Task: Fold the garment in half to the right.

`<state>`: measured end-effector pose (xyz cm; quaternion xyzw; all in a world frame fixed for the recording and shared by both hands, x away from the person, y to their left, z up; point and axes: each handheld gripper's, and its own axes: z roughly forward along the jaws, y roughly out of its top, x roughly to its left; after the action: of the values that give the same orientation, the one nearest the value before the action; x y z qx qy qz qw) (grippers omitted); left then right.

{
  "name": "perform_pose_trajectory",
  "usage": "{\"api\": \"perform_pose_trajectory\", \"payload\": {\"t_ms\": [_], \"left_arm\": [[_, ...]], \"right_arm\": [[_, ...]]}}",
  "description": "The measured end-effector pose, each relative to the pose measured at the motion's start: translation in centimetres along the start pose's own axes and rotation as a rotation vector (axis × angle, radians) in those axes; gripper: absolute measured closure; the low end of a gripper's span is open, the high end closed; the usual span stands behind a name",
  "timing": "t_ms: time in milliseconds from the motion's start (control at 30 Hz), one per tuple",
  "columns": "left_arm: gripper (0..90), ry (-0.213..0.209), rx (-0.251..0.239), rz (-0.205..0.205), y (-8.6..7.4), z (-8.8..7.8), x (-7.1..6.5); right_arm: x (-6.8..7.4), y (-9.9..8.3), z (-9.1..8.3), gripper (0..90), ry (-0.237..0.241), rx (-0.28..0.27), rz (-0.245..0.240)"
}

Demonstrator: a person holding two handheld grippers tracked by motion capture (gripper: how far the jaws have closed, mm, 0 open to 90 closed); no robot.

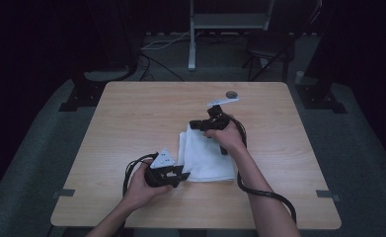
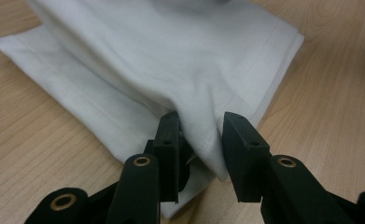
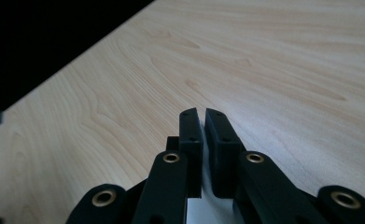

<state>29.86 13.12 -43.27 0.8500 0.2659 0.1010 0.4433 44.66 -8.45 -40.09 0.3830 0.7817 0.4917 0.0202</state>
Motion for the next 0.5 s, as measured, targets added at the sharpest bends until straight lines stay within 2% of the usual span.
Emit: {"api": "perform_pose_trajectory", "payload": {"t_ms": [200,333,400,500], "left_arm": [[64.2,-0.011,0.025,0.034,0.1,-0.5,-0.6],[62.1,-0.025,0.029,0.049,0.1,-0.9,-0.9],[61.2,-0.029,0.031,0.058,0.1,-1.1,-1.0],[58.3,-0.035,0.033,0.052,0.1,-1.2,-1.1]], "right_arm": [[0.0,-0.8,1.5,80.3,-0.078,0.063,-0.026],[0.1,-1.3,2.3,73.9,-0.131,0.100,-0.067],[0.3,-1.5,2.7,70.2,-0.154,0.123,-0.103],[0.6,-1.7,3.0,65.9,-0.182,0.148,-0.142]]}}
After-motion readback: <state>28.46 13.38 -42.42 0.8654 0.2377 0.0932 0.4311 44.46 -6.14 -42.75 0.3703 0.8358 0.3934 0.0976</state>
